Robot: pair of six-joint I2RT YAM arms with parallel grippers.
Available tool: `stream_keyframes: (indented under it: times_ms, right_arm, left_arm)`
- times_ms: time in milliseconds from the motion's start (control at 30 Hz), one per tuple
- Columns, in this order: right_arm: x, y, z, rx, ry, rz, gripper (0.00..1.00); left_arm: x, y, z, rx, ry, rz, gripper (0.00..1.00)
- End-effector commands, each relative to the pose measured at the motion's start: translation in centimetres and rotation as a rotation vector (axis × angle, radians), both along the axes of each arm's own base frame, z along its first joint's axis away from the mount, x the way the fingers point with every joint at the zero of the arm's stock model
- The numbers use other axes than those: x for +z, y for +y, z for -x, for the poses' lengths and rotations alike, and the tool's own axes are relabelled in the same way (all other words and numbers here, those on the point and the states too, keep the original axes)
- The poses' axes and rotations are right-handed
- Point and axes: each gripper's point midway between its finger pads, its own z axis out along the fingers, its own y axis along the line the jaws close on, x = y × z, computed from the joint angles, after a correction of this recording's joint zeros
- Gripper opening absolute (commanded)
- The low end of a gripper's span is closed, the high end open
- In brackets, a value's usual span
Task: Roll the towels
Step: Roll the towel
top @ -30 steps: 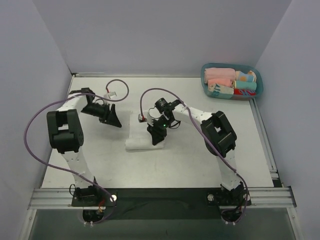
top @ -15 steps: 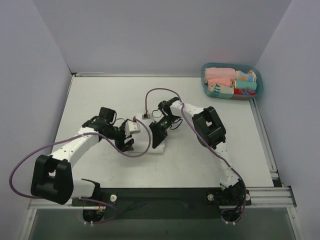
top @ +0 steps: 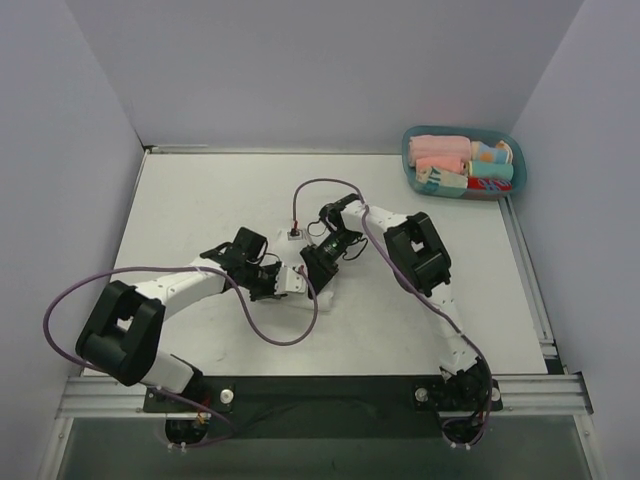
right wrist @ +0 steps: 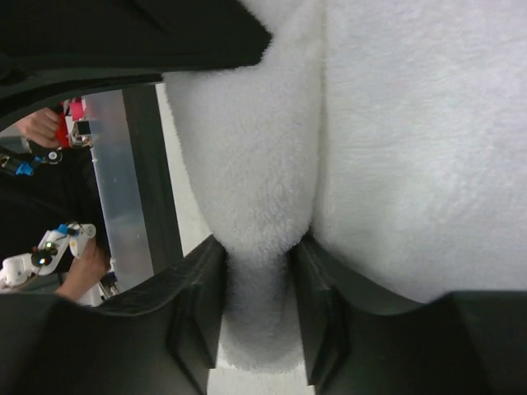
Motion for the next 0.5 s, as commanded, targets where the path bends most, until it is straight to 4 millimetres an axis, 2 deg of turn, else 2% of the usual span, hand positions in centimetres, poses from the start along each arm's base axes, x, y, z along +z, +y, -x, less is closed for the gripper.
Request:
stream_keyframes:
  times_ms: [0,33,67,100,133,200,300,333,400,433,467]
  right_arm:
    - [-1.2,-1.6,-2.1,-0.011,-0.076,0.107,0.41]
    - [-1.1,-2.0,-3.2,-0.034,-0.087,0.110,0.44]
    - [-1.1,-2.1,-3.8,-0.043,-0.101,0.114,0.47]
    - [-0.8,-2.1,-4.6,-0.048,-0.128,0.113,0.51]
    - [-1.0,-2.7,-5.3,-0.050,-0.156,0.130,0.52]
    - [-0.7,-3.1,-6.0,-0.060,-0.177,0.130,0.60]
    - [1.2,-4.0,-7.3,-0.109,-0.201,0.111,0.62]
    - [2.7,-4.3,-7.6,-0.123,-0.227,0.095,0.63]
    - [4.5,-5.8,-8.7,-0.168,-0.261,0.081,0.63]
    - [6.3,-6.7,-8.8,-0.190,-0.294,0.066,0.63]
    - [7.2,-7.9,-9.4,-0.225,-0.308,0.063,0.63]
  left_arm:
    - [-0.8,0.3,2.9,-0.079,0.126,-0.059,0.23]
    - [-0.4,0.2,3.0,-0.081,0.143,-0.068,0.18]
    - [-0.7,0.6,4.4,-0.089,0.211,-0.105,0.17]
    - [-0.8,0.8,4.9,-0.092,0.240,-0.123,0.15]
    - [-0.3,0.5,4.9,-0.082,0.262,-0.127,0.15]
    - [-0.9,1.1,6.0,-0.063,0.355,-0.180,0.12]
    - [-1.3,1.4,6.0,-0.017,0.452,-0.249,0.10]
    - [-1.4,1.5,5.9,-0.001,0.476,-0.271,0.09]
    - [-1.6,1.6,5.9,0.043,0.568,-0.307,0.08]
    - [-1.5,1.4,6.0,0.060,0.617,-0.286,0.08]
    - [-1.9,1.6,6.2,0.086,0.680,-0.300,0.08]
